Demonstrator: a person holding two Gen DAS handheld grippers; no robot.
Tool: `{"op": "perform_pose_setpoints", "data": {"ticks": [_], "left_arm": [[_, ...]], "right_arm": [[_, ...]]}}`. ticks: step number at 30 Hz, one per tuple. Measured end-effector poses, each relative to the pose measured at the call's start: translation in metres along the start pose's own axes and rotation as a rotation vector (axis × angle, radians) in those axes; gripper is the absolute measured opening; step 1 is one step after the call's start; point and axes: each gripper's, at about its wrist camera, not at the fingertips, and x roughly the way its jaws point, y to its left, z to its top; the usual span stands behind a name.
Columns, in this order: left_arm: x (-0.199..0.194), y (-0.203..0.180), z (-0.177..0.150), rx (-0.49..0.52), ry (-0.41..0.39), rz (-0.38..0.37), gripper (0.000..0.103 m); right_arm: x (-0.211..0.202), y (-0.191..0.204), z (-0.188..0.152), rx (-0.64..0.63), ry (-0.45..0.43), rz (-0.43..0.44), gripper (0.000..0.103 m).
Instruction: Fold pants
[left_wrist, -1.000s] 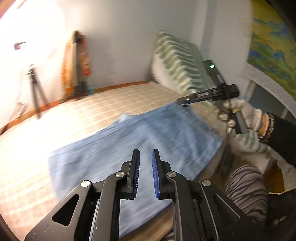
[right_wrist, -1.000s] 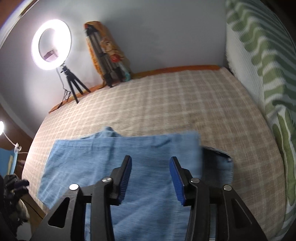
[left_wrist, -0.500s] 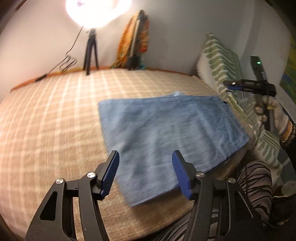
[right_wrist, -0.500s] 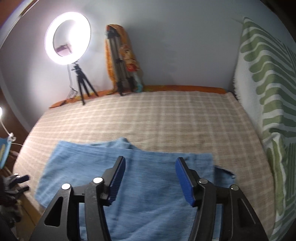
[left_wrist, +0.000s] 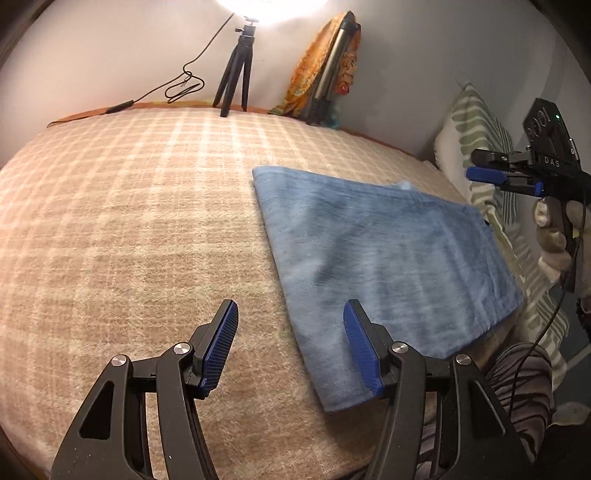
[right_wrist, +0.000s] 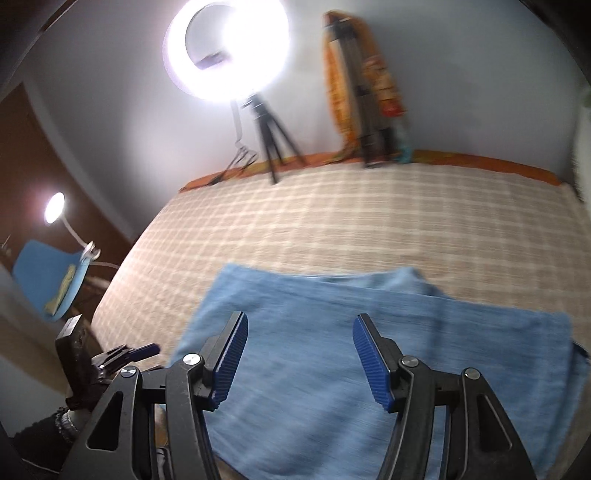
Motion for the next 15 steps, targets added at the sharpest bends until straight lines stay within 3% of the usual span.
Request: {"op": "perform_pose_setpoints", "data": {"ticks": [4,5,6,8,15], "left_arm": [[0.008,-0.005,-0.003,0.050,0.012,0.006,0.056],[0.010,-0.008,-0.006,0.071,0.014,0.013,0.055],[0.011,-0.010,-0.007,0.079,0.016,0.015,0.053],[0.013,-0.011,-0.011,0.080,0.017,0.011,0.047],[0.012,-0.007,-0.023,0.072,0.003,-0.009,0.044]], "right_arm": [[0.029,0.028,0.005,-0.021,0.044,0.067,0.056],[0.040,0.037,0.007,-0.028,0.060,0.092,0.041],[0.049,0.042,0.008,-0.034,0.079,0.109,0.033],[0.066,0.057,0.007,-0.060,0.114,0.134,0.030],[0.141,0.109,0.004,-0.173,0.265,0.131,0.029]]}}
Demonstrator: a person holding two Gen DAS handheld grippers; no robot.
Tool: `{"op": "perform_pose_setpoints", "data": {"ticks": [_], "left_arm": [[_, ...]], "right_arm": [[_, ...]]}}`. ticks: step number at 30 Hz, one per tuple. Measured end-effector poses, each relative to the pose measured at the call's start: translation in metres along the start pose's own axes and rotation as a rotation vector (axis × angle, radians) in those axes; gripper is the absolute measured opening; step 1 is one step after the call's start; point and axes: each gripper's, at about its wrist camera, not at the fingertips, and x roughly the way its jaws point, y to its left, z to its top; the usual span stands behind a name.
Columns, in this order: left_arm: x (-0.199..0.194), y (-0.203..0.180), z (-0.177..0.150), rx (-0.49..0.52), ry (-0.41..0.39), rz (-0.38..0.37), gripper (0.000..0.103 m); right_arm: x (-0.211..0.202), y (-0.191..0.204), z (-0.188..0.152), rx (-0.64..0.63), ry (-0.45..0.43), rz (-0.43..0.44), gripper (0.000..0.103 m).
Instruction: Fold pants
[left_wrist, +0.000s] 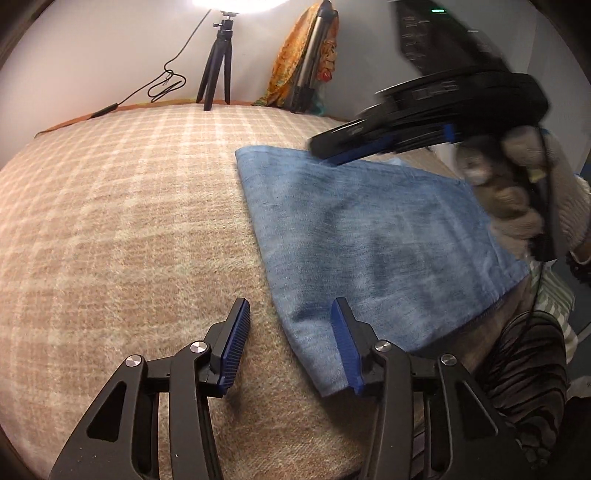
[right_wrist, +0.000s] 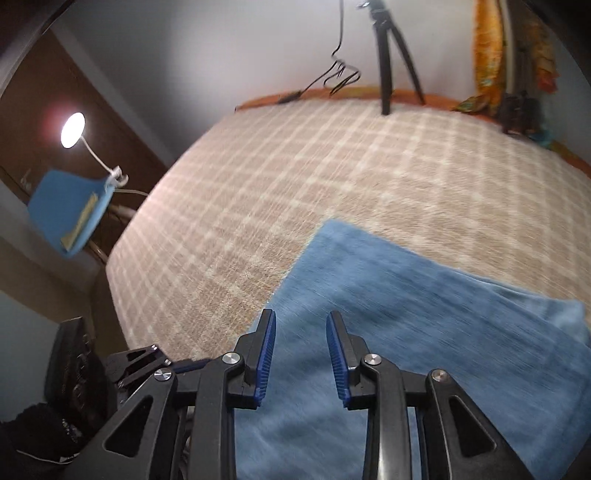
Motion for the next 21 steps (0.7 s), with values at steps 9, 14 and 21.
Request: {"op": "perform_pose_setpoints", "data": {"ticks": [9,14,21], "left_arm": [[-0.007,-0.001,-0.008,-0.056,0.001,-0.116,0.040],[-0.009,0.003,-0.012,-0.135,-0.016,-0.179,0.030],[-0.022,-0.001,-0.010,-0.141,-0.084,-0.205,0.020]], "right_arm": [[0.062,0.015,0.018,-0.028,0.130,-0.078,0.031],[0.064,0.012,0.029,0.031,0.148,-0.099,0.036],[0.061,0.022,0.046,0.025,0.200,-0.179,0.060]]}}
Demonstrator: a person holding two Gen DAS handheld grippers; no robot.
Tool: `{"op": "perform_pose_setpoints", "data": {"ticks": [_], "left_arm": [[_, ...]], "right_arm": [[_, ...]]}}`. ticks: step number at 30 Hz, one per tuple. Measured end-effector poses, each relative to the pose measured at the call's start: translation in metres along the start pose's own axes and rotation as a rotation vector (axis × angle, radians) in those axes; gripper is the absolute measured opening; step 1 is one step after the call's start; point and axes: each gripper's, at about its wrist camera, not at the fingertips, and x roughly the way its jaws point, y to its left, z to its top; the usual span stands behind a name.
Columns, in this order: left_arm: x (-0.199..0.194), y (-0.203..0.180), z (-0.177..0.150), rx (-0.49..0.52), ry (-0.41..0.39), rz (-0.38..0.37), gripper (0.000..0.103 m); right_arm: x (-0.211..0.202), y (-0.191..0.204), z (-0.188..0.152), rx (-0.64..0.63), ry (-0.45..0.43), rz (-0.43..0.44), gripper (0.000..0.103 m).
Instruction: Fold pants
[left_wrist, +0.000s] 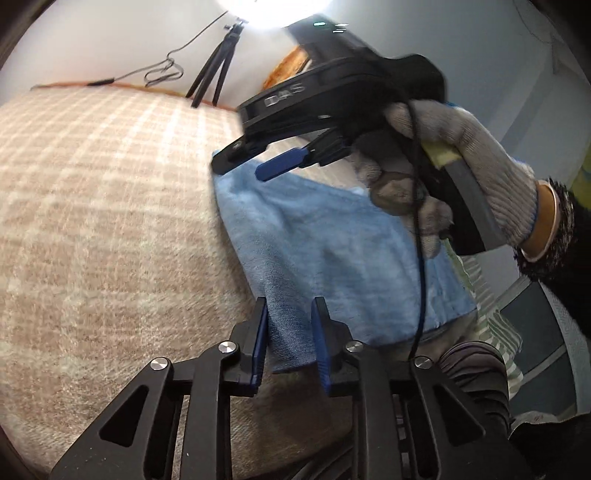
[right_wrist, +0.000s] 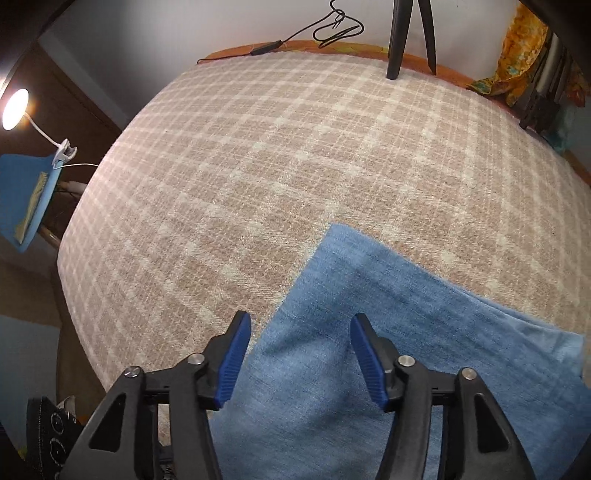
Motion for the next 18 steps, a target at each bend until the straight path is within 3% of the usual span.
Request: {"op": "perform_pose_setpoints", "data": {"ticks": [5,14,18], "left_arm": [[0.001,-0.013,0.010,0.053,-0.028,-0.010,0.018],[0.008,-0.031,0.017,0.109,-0.039,-0.005,0.018],[0.011,-0.033,0.016,0.107,-0.035,0.000,0.018]], "right_arm": [[0.010,0.016,0.009,-0.028,0.093,-0.064,0.060],[0.028,0.059,0.023,-0.127,0.174,-0.203,0.062],[0.038,0.066,0.020,-0.146,0.198,-0.254,0.056]]}}
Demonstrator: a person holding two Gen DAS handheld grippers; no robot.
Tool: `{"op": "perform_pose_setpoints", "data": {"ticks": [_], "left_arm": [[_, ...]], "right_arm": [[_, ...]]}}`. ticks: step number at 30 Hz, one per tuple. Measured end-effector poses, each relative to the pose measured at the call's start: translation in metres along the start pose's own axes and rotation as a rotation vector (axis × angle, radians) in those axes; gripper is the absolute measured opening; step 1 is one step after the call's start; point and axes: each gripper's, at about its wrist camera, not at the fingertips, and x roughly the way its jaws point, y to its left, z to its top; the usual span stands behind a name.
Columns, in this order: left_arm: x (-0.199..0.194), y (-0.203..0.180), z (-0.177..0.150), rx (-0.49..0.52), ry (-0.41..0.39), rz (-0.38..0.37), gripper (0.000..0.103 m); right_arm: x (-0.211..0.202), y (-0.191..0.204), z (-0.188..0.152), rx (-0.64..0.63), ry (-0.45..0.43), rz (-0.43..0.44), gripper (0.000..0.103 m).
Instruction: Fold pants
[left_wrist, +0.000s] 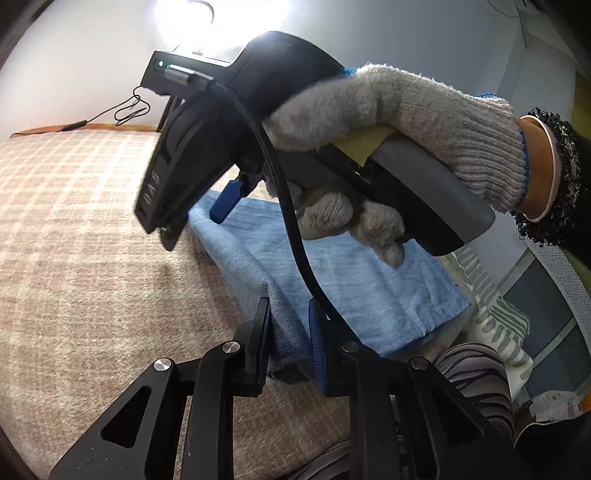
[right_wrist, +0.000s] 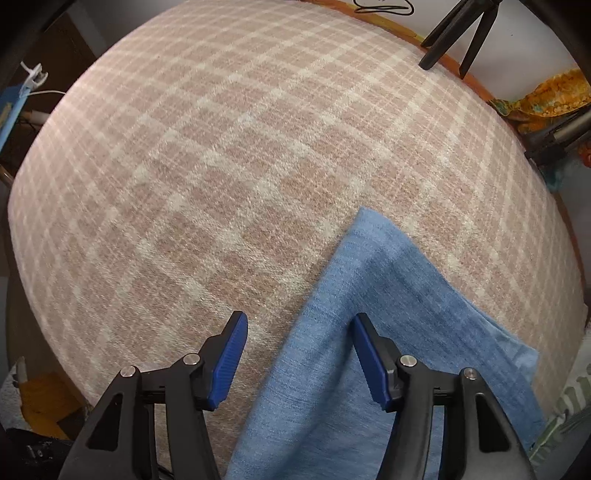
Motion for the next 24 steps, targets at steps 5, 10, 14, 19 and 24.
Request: {"op": "perform_pose_setpoints", "data": {"ticks": [5,10,14,19,24], "left_arm": [[0.004,-0.002,-0.001,-0.003,0.007,0.021,0.018],[0.005,0.002,-0.001,-0.024,0.023,0.053,0.025],[0.009,0.011,-0.002,-0.081,0.048,0.077,0.040],[0.011,0.016,-0.003,-0.098,0.067,0.026,0.037],[0.012,0.002,0.004,-0.033,0.074,-0.018,0.018]], "right_arm": [[0.004,-0.005,-0.006,0.007,0.000,-0.007,0.030],[-0.005,-0.026,-0.021,0.057,-0.060,0.065,0.012],[-0.015,-0.049,-0.036,0.115,-0.119,0.133,0.008],[-0.026,-0.073,-0.056,0.180,-0.196,0.209,0.007],[-0.030,-0.108,-0.092,0.255,-0.276,0.292,0.006]]}}
